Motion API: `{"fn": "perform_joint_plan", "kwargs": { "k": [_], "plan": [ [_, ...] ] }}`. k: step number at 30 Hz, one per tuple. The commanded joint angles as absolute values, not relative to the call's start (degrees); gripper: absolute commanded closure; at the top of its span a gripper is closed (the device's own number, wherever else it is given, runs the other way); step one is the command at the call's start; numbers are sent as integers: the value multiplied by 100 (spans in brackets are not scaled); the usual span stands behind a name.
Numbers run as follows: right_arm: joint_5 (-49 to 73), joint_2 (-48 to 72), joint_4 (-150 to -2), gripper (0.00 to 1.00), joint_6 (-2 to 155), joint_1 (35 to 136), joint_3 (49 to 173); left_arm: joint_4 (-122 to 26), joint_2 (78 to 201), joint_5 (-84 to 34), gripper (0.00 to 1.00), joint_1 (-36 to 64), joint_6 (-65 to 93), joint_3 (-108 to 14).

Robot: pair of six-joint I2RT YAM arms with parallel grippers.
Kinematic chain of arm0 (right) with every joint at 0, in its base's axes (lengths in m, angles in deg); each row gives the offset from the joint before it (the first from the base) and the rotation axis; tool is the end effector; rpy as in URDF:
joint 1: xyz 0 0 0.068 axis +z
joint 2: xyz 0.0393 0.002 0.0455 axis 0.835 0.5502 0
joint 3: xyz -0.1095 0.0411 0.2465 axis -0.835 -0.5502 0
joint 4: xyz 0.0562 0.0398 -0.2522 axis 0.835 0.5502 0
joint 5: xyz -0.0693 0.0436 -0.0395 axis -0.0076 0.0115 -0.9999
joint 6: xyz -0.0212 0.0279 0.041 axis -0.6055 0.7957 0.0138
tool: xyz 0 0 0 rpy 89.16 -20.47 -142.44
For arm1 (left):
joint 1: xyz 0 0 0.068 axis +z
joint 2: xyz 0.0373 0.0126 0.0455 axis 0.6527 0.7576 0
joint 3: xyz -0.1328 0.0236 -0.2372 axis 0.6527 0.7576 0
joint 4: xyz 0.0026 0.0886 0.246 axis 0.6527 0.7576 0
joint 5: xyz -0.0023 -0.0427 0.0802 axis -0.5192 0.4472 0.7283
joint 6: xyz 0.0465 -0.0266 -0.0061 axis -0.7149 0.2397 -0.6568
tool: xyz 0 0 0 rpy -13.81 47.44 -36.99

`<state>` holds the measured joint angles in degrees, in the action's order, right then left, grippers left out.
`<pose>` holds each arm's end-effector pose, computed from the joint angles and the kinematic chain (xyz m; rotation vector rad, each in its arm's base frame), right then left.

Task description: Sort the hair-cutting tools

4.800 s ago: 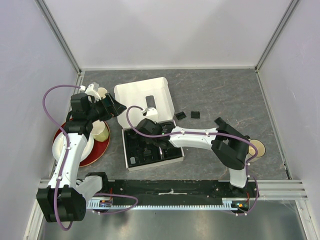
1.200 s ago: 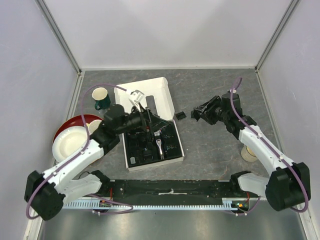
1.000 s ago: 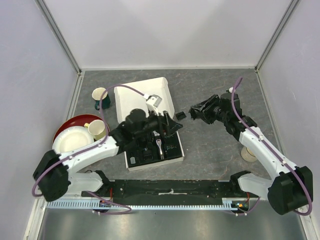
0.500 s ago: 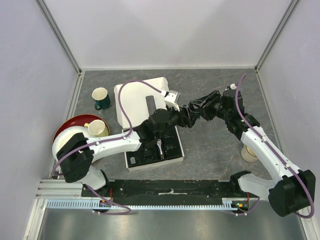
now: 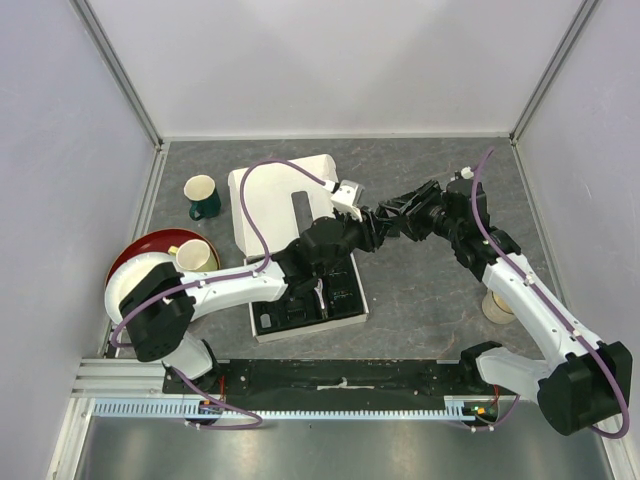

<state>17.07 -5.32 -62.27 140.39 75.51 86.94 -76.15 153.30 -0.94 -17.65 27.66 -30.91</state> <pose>0.2362 0.0895 0.3097 0.8365 2.0803 1.1644 0.1984 -0.3040 0.2873 0.2736 1.6753 -0.8905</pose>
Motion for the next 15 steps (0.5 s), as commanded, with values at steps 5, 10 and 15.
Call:
{"fn": "perform_joint_plan", "kwargs": {
  "k": [5,10,15],
  "plan": [
    [1724,-477,-6350,73,14049,7560,8826,-8041,15279,146,67,-1814,2523,-3115],
    [1724,-468,-6359,72,14040,7551,8773,-7935,15262,137,78,-1814,2523,-3107],
    [1733,-442,-6350,71,14023,7551,8756,-7891,15227,137,98,-1814,2532,-3054]
  ]
}}
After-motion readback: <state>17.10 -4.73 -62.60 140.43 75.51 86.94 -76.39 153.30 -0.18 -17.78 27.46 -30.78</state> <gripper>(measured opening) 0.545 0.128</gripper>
